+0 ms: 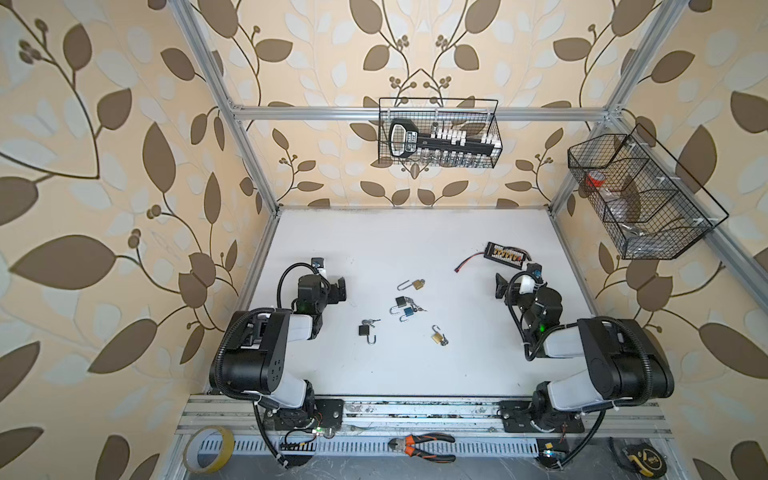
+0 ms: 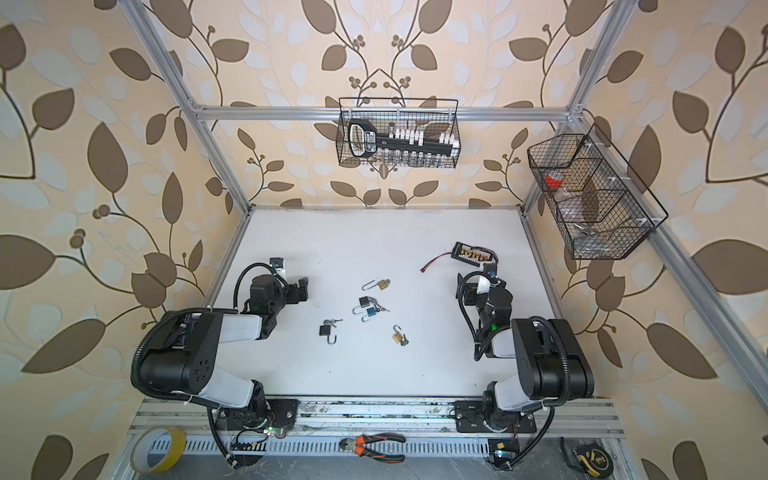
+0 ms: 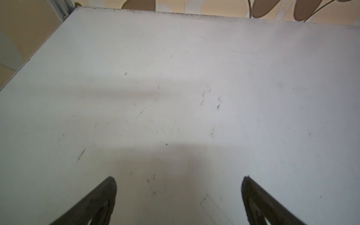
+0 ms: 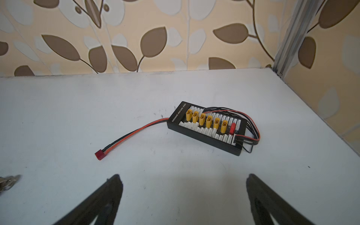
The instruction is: Lock with the key
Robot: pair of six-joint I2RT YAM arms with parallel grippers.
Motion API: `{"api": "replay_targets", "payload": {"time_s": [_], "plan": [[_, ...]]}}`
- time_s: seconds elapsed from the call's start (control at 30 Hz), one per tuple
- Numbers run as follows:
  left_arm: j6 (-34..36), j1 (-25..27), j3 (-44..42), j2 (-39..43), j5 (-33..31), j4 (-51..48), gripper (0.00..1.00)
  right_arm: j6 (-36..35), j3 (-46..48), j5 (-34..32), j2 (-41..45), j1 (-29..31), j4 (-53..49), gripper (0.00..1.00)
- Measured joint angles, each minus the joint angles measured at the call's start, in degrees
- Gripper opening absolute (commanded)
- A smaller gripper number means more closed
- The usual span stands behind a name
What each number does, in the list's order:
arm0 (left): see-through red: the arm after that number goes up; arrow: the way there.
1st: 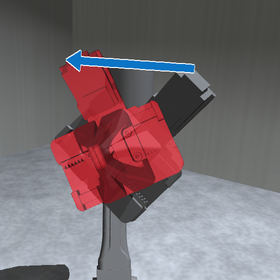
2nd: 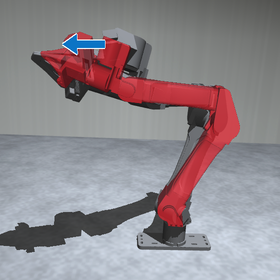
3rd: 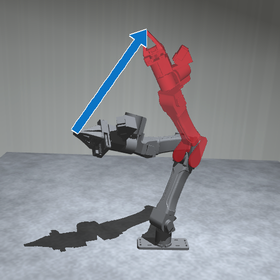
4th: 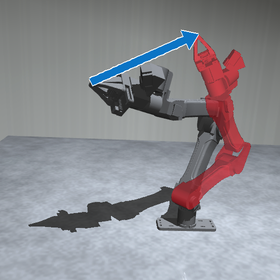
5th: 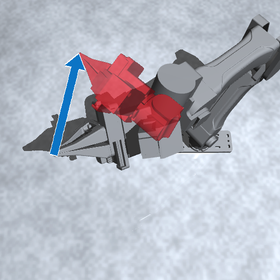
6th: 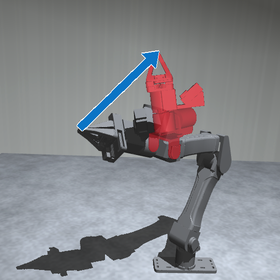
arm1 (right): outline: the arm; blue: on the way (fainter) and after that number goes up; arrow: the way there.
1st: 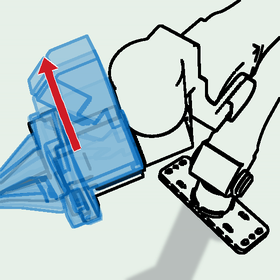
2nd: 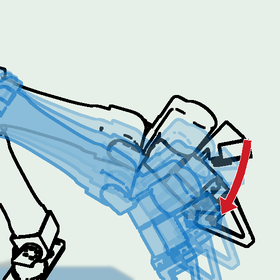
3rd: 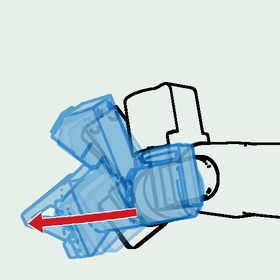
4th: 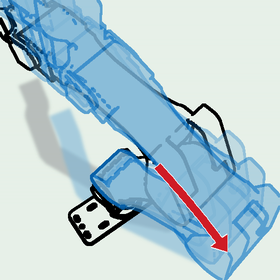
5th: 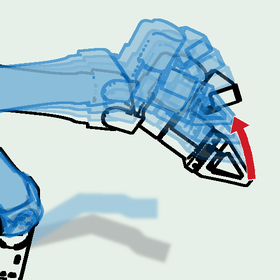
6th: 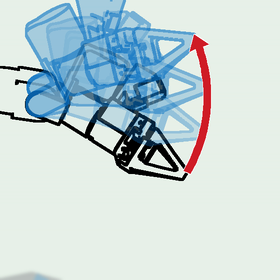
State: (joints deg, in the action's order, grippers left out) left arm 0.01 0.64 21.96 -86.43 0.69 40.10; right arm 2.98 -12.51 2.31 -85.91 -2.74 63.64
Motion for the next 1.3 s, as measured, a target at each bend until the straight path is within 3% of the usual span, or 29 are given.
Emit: {"api": "replay_targets", "payload": {"time_s": [0.83,1.0,1.3], "plan": [[0.02,0.33,0.00,0.00,0.11,0.00,0.99,0.00,0.00,-0.26,0.00,0.11,0.02,1.00],[1.09,4.33,-2.34,2.49,-5.05,1.20,0.99,0.00,0.00,-3.98,2.38,2.21,-1.31,0.99],[2.78,16.41,-0.11,17.27,-17.22,-8.92,0.99,-1.31,0.00,-9.77,16.59,7.98,-8.85,1.00]]}}
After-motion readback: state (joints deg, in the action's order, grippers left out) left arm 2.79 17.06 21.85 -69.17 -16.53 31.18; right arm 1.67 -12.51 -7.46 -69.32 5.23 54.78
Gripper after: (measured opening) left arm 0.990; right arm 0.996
